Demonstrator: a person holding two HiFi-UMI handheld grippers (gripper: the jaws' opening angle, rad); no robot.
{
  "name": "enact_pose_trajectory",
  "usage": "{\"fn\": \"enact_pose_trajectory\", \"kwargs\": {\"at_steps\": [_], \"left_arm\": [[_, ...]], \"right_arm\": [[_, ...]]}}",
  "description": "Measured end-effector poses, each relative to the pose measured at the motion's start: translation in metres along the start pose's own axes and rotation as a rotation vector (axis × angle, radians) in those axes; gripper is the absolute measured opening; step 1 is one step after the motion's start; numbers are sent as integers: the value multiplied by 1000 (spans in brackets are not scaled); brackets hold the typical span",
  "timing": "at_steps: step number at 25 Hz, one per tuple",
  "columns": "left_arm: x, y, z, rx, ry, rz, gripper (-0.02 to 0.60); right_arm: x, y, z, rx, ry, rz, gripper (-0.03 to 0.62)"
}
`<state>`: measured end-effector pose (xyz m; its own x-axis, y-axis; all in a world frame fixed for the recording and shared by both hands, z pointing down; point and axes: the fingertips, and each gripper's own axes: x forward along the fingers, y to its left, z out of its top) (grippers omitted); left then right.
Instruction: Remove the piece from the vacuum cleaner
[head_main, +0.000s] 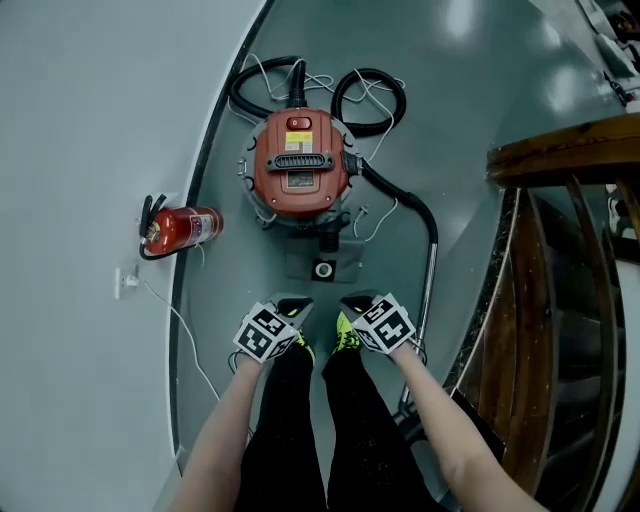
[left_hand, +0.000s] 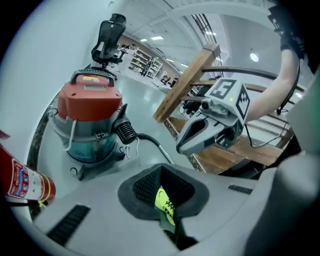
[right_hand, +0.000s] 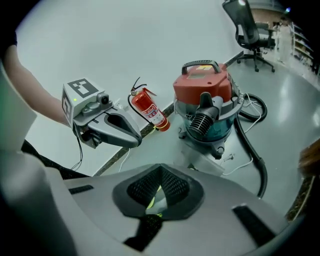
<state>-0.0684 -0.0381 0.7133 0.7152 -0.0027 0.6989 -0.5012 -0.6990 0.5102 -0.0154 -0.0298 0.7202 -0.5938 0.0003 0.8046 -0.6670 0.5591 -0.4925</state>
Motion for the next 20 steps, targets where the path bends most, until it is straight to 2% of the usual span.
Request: {"fn": "enact_pose_trajectory", "kwargs": {"at_steps": [2,12,20], "left_arm": [[-7,-10,6,-17,-6,-9,9],[-46,-57,42,6,-18,-36,9],[-79,-76,64,29,-7,-40,9]], "right_arm": [[-13,6,3,3,-2,1,14],[-73,37,18,13,-1,7,14],[-109,59,32,8,-7,14,14]]}}
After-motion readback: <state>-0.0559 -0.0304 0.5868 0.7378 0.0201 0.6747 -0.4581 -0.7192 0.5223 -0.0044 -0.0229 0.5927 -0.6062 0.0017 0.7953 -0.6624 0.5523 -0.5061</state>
